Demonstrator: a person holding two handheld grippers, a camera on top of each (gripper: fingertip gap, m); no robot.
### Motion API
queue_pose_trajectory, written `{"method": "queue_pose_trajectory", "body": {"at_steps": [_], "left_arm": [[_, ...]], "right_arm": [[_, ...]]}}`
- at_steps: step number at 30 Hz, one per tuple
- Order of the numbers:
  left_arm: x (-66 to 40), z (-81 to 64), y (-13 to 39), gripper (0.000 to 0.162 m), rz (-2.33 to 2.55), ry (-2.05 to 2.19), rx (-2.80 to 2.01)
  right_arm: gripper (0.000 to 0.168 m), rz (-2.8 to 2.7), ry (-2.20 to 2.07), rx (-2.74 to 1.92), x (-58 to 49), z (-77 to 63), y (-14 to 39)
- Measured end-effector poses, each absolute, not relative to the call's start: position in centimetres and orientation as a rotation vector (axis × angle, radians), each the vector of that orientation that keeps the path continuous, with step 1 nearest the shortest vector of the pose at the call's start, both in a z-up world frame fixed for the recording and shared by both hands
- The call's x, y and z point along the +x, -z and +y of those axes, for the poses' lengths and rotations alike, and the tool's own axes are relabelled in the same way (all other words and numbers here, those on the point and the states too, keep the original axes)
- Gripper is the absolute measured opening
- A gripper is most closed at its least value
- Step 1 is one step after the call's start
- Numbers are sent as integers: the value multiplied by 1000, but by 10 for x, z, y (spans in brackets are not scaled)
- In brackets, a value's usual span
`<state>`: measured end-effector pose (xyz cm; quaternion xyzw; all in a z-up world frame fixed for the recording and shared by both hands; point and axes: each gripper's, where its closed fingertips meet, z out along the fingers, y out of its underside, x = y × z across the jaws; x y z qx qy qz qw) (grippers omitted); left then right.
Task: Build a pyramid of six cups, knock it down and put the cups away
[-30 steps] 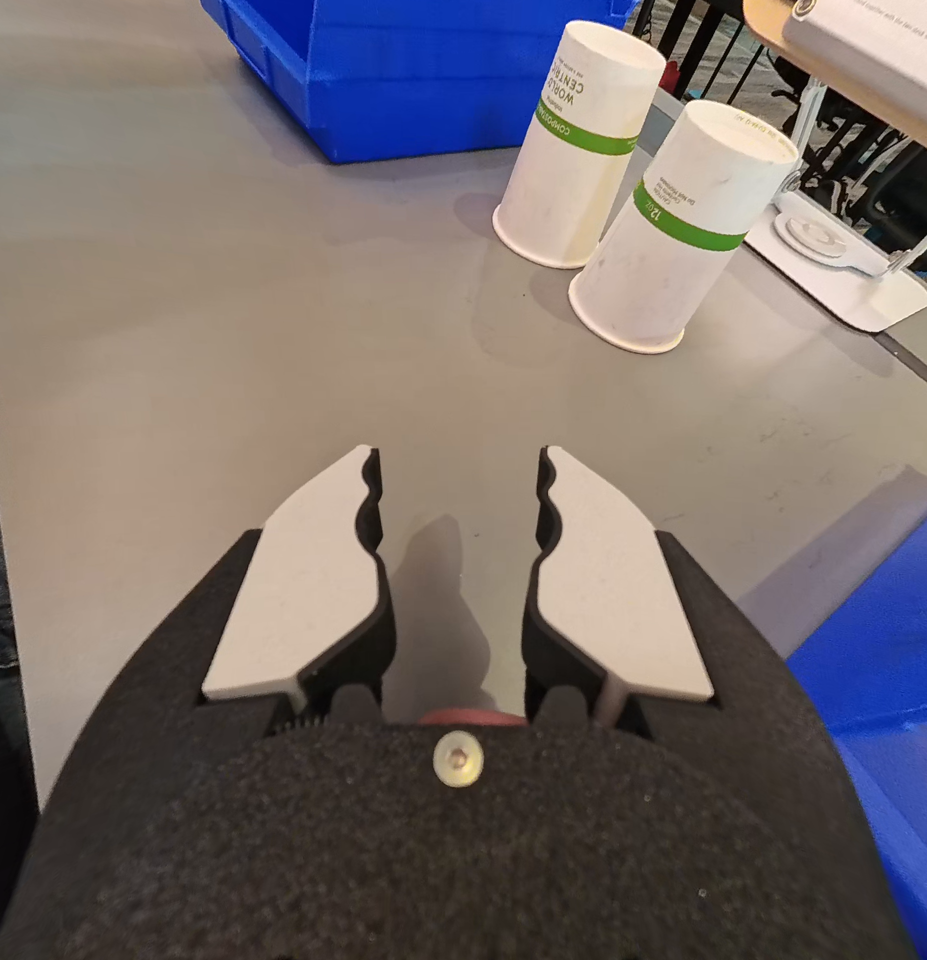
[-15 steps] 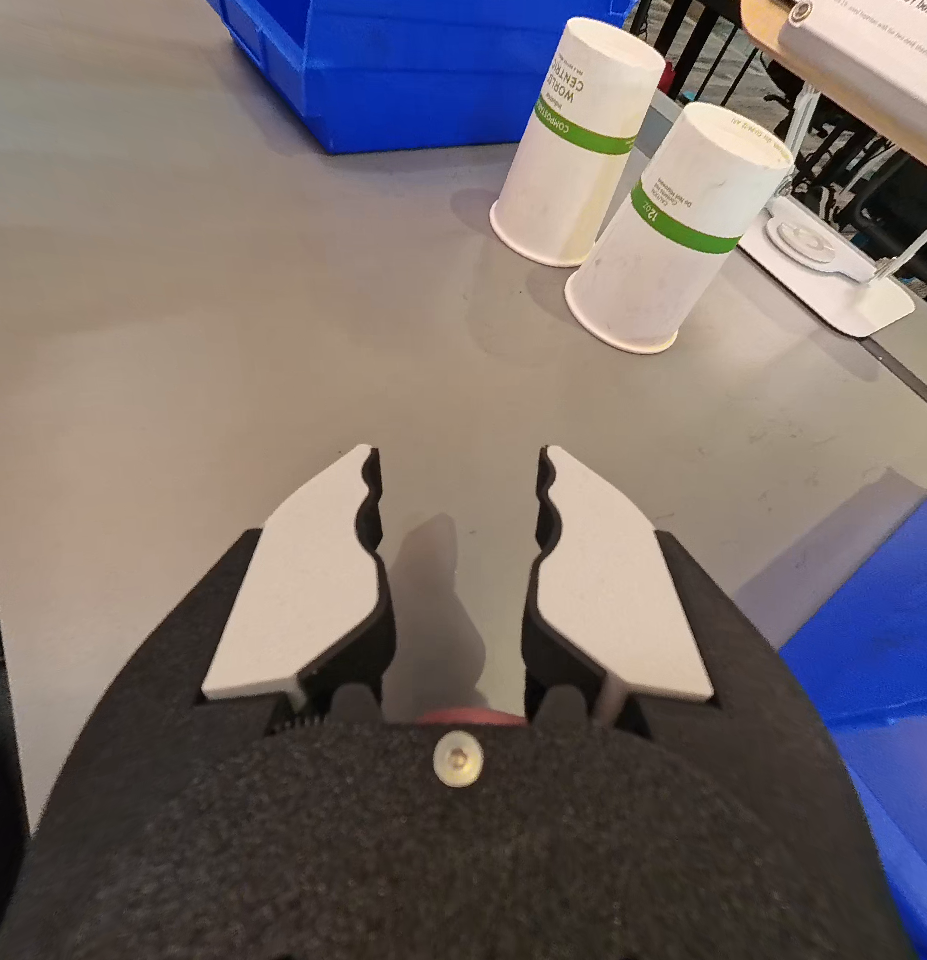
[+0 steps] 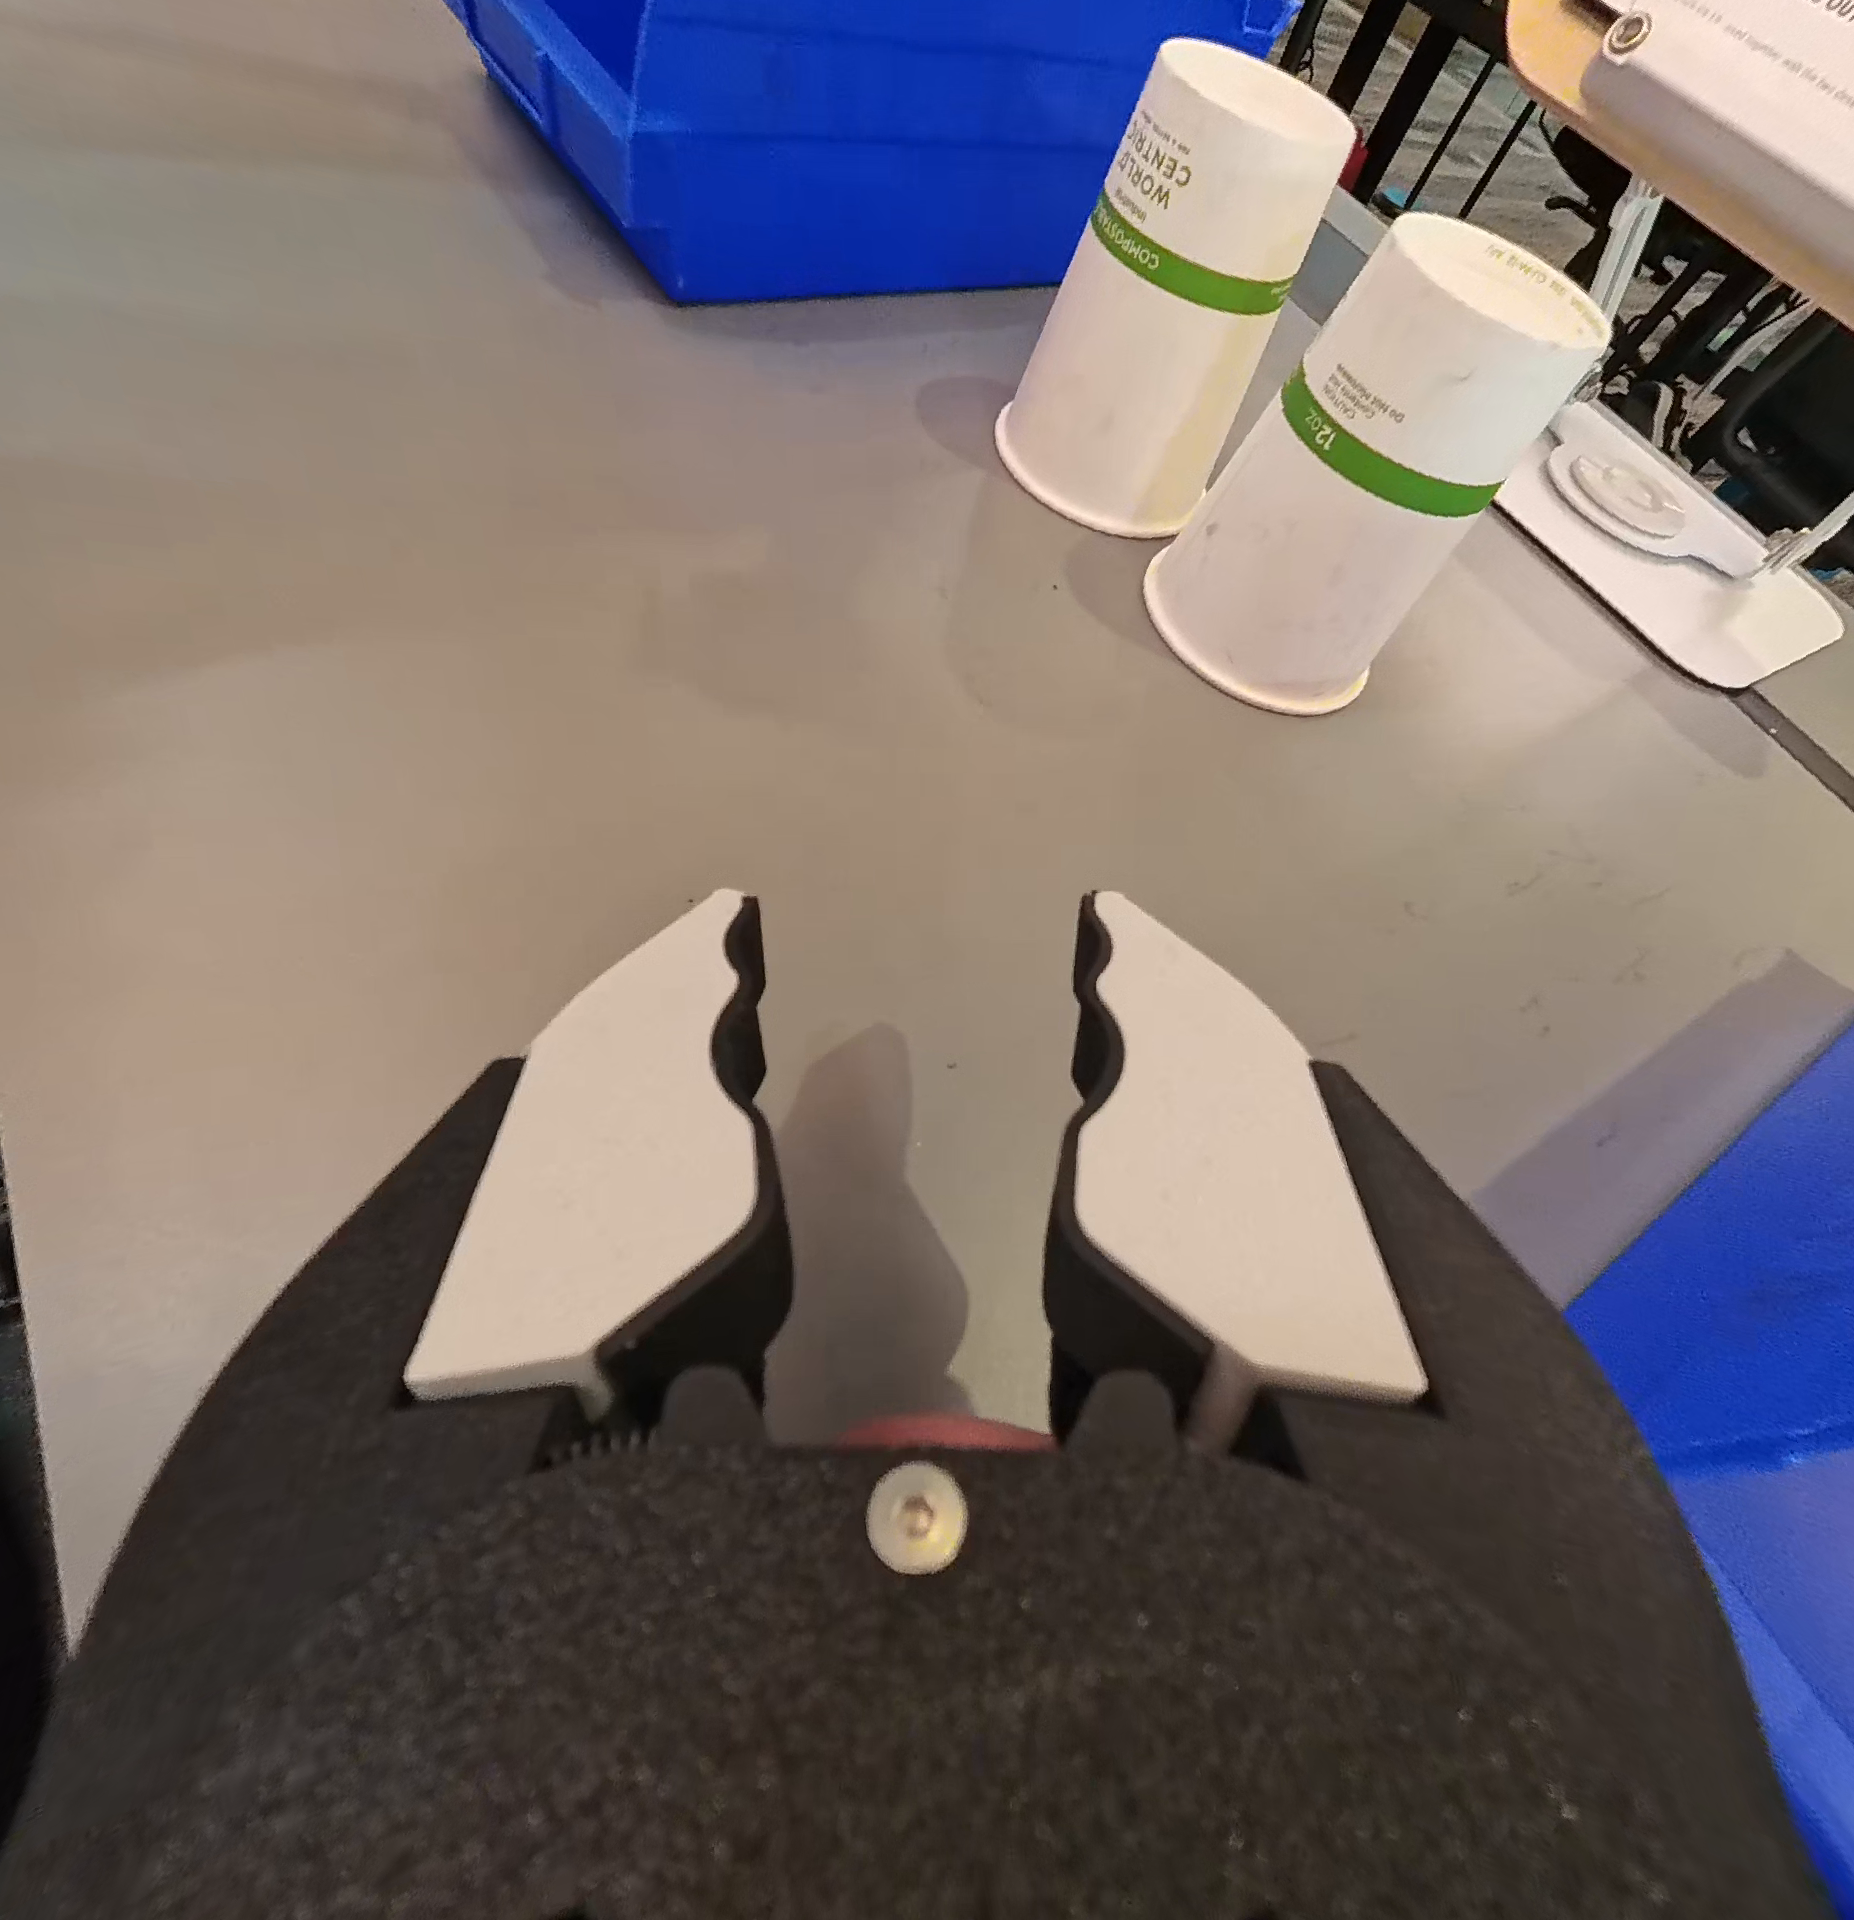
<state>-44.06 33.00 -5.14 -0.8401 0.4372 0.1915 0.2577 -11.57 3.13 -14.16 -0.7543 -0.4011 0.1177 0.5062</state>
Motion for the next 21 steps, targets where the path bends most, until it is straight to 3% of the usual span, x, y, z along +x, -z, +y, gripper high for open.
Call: {"method": "queue_pose_trajectory", "body": {"at_steps": [5, 11, 17, 21], "left_arm": [[-438, 329, 30, 3, 1179, -521, -2220], [-429, 313, -54, 2, 1135, -535, -2048], [-390, 258, -128, 3, 1148, -213, -1954], [-344, 206, -148, 3, 1198, 150, -1899]], "right_arm": [[57, -973, -277, -1825, -116, 32, 144], [57, -952, -269, -1829, -113, 34, 144], [57, -890, -296, -1818, -110, 37, 136], [59, -785, -416, -1788, -111, 40, 124]]}}
